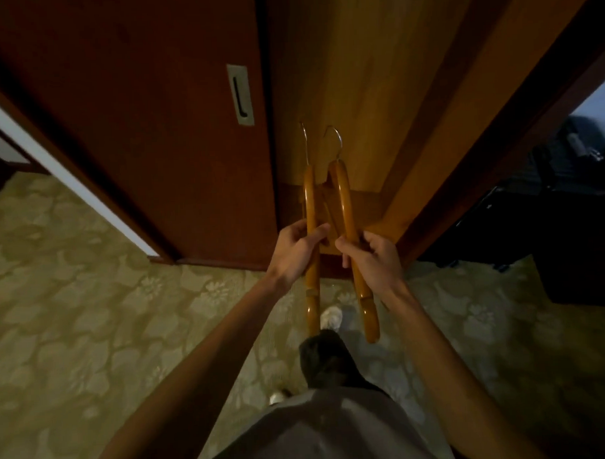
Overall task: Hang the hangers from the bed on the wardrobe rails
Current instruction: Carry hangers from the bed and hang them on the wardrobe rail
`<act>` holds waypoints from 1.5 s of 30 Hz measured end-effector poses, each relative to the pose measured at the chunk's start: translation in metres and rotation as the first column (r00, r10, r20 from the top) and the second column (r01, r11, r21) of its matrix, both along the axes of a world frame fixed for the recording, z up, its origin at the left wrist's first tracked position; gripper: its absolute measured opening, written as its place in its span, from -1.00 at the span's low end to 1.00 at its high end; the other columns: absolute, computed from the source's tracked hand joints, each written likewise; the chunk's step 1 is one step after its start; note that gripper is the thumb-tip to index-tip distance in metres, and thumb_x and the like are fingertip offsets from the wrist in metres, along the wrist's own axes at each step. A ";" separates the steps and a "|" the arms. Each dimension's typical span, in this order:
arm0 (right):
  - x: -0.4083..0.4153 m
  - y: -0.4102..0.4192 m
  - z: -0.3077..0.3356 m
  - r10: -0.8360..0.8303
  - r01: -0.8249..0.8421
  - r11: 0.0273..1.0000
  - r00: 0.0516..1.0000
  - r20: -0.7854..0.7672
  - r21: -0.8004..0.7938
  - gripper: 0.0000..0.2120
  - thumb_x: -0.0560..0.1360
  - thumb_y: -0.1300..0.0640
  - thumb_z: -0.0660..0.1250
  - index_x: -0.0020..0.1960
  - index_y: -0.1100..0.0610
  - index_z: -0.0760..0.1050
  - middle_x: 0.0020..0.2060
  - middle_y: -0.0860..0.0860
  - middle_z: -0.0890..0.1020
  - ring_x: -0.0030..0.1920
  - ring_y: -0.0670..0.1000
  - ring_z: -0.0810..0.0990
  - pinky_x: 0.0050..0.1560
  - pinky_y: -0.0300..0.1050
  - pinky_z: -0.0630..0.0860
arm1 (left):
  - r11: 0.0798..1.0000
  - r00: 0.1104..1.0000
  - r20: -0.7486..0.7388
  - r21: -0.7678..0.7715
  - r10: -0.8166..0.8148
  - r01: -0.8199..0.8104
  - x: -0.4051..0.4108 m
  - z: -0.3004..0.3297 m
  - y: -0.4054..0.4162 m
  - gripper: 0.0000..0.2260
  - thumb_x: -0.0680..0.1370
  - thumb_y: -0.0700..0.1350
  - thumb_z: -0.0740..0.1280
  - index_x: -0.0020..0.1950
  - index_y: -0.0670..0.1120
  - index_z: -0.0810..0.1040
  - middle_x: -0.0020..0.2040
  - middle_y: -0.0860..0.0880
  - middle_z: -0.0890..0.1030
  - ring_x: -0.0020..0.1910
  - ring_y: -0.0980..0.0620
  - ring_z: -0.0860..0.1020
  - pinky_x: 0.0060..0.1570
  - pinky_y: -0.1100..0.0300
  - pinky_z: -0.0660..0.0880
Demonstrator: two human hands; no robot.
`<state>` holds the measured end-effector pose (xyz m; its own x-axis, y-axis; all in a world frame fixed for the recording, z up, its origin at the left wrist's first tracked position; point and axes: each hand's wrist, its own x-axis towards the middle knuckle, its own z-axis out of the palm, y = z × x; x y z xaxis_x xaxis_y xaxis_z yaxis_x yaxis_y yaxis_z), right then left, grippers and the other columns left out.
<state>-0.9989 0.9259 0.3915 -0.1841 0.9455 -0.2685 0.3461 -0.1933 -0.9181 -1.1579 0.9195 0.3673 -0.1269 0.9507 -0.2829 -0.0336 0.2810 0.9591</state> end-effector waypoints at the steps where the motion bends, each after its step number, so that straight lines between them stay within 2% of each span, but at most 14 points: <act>1: -0.003 0.019 0.005 -0.004 0.004 1.000 1.000 0.000 0.004 -0.82 0.56 0.01 0.37 -0.19 0.04 0.56 -0.37 -0.03 0.58 -0.28 -0.05 0.60 -0.20 -0.26 0.43 | 1.000 1.000 0.005 0.012 -0.007 0.007 -0.003 0.005 0.019 -0.80 0.59 0.00 0.38 -0.11 -0.10 0.65 -0.21 -0.09 0.64 -0.13 -0.13 0.63 0.09 -0.15 0.56; 5: -0.021 0.099 0.034 -0.017 0.017 0.999 0.999 -0.029 0.028 -0.84 0.56 -0.03 0.36 -0.15 0.02 0.59 -0.38 -0.07 0.59 -0.28 -0.11 0.58 -0.14 -0.15 0.46 | 0.997 1.000 0.018 0.079 -0.020 0.019 -0.018 0.034 0.098 -0.83 0.62 -0.05 0.35 -0.07 -0.10 0.65 -0.19 -0.01 0.63 -0.18 0.04 0.60 -0.08 0.10 0.53; 10: -0.048 0.204 0.091 -0.034 0.045 0.989 0.996 -0.080 0.140 -0.82 0.55 -0.03 0.37 -0.10 0.07 0.63 -0.36 -0.06 0.63 -0.22 -0.08 0.62 -0.13 -0.15 0.44 | 0.982 0.998 -0.050 0.189 0.028 -0.018 -0.042 0.093 0.202 -0.71 0.56 0.10 0.36 -0.04 -0.11 0.68 -0.11 -0.18 0.67 -0.10 -0.17 0.63 0.05 -0.13 0.55; 16: -0.070 0.300 0.161 0.063 -0.035 0.973 0.992 -0.113 0.229 -0.80 0.57 -0.06 0.35 -0.02 0.05 0.63 -0.30 -0.06 0.63 -0.20 -0.13 0.62 -0.14 -0.17 0.41 | 0.946 0.995 -0.076 0.321 0.067 -0.040 -0.063 0.172 0.299 -0.68 0.62 0.07 0.32 0.08 -0.18 0.65 -0.08 -0.13 0.68 -0.08 -0.09 0.65 0.09 -0.03 0.56; 19: -0.079 0.335 0.199 0.071 -0.027 0.954 0.988 -0.137 0.299 -0.81 0.55 -0.06 0.36 -0.03 0.05 0.64 -0.33 -0.07 0.67 -0.27 -0.18 0.64 -0.13 -0.17 0.48 | 0.931 0.995 -0.076 0.364 0.060 -0.029 -0.065 0.207 0.331 -0.70 0.63 0.03 0.30 0.08 -0.18 0.65 -0.16 -0.07 0.68 -0.17 0.01 0.67 -0.10 0.14 0.57; 21: -0.083 0.357 0.227 0.064 -0.007 0.945 0.984 -0.164 0.326 -0.80 0.53 -0.06 0.39 -0.04 0.05 0.66 -0.26 0.00 0.72 -0.17 -0.06 0.70 -0.04 -0.06 0.58 | 0.920 0.994 -0.087 0.390 0.066 -0.027 -0.066 0.232 0.353 -0.71 0.64 0.03 0.29 0.03 -0.17 0.66 -0.19 -0.03 0.68 -0.21 0.07 0.67 -0.20 0.24 0.54; 23: -0.083 0.373 0.254 0.053 0.010 0.929 0.986 -0.160 0.370 -0.79 0.52 -0.06 0.39 -0.07 0.09 0.67 -0.22 0.04 0.73 -0.11 0.02 0.71 0.03 -0.01 0.60 | 0.909 0.994 -0.091 0.417 0.063 -0.019 -0.066 0.258 0.370 -0.71 0.62 0.04 0.30 -0.01 -0.15 0.68 -0.20 -0.03 0.70 -0.21 0.07 0.68 -0.18 0.21 0.54; 25: -0.082 0.387 0.282 0.037 0.027 0.907 0.989 -0.145 0.421 -0.78 0.52 -0.06 0.38 -0.09 0.08 0.67 -0.23 0.02 0.72 -0.12 0.00 0.70 0.00 -0.06 0.57 | 0.900 0.995 -0.072 0.434 0.074 -0.035 -0.068 0.287 0.389 -0.67 0.56 0.11 0.35 0.07 -0.14 0.68 -0.13 -0.05 0.73 -0.13 0.02 0.71 -0.07 0.11 0.59; 28: -0.080 0.403 0.319 0.010 0.057 0.862 0.991 -0.130 0.504 -0.81 0.51 -0.06 0.38 -0.10 0.04 0.68 -0.25 0.00 0.72 -0.12 -0.04 0.68 -0.03 -0.10 0.51 | 0.883 0.996 -0.044 0.466 0.081 -0.051 -0.067 0.333 0.412 -0.40 0.35 0.25 0.43 0.23 -0.12 0.62 -0.03 -0.07 0.74 -0.02 -0.05 0.72 0.12 -0.09 0.60; 30: -0.077 0.412 0.340 -0.022 0.094 0.826 0.991 -0.135 0.556 -0.80 0.48 -0.06 0.39 -0.11 0.04 0.69 -0.26 -0.01 0.72 -0.15 -0.07 0.66 -0.10 -0.12 0.45 | 0.865 0.997 -0.057 0.501 0.043 -0.009 -0.065 0.362 0.424 -0.54 0.41 0.18 0.44 0.13 -0.14 0.67 -0.07 -0.11 0.74 -0.03 -0.10 0.72 0.15 -0.13 0.59; 33: -0.071 0.427 0.366 -0.062 0.155 0.773 0.984 -0.169 0.616 -0.80 0.49 -0.03 0.38 -0.11 0.07 0.70 -0.30 0.01 0.71 -0.19 -0.05 0.66 -0.08 -0.11 0.47 | 0.824 0.996 -0.088 0.564 0.009 0.043 -0.055 0.398 0.439 -0.77 0.53 0.01 0.41 -0.10 -0.16 0.68 -0.21 -0.11 0.72 -0.18 -0.09 0.71 0.08 -0.05 0.62; 37: -0.064 0.451 0.386 -0.081 0.209 0.710 0.973 -0.217 0.673 -0.81 0.49 -0.04 0.37 -0.12 0.04 0.69 -0.34 -0.02 0.69 -0.21 -0.03 0.67 0.02 -0.02 0.55 | 0.786 0.991 -0.136 0.611 -0.010 0.092 -0.042 0.427 0.457 -0.80 0.55 -0.03 0.40 -0.21 -0.11 0.63 -0.28 -0.11 0.69 -0.27 -0.06 0.69 -0.04 0.04 0.63; 42: -0.057 0.476 0.408 -0.089 0.225 0.693 0.970 -0.228 0.685 -0.78 0.53 0.00 0.35 -0.09 0.13 0.68 -0.34 0.00 0.66 -0.35 -0.16 0.61 -0.17 -0.18 0.49 | 0.797 0.992 -0.125 0.597 -0.016 0.089 -0.032 0.446 0.488 -0.82 0.57 -0.02 0.39 -0.11 -0.13 0.63 -0.31 -0.04 0.66 -0.32 0.04 0.66 -0.22 0.18 0.58; 45: -0.054 0.488 0.416 -0.090 0.221 0.713 0.970 -0.226 0.666 -0.78 0.54 0.04 0.34 -0.10 0.17 0.65 -0.34 0.00 0.63 -0.38 -0.17 0.59 -0.22 -0.23 0.44 | 0.817 0.992 -0.126 0.569 -0.022 0.091 -0.025 0.449 0.506 -0.71 0.53 0.03 0.41 0.07 -0.18 0.67 -0.23 -0.05 0.69 -0.20 0.00 0.68 0.00 0.03 0.63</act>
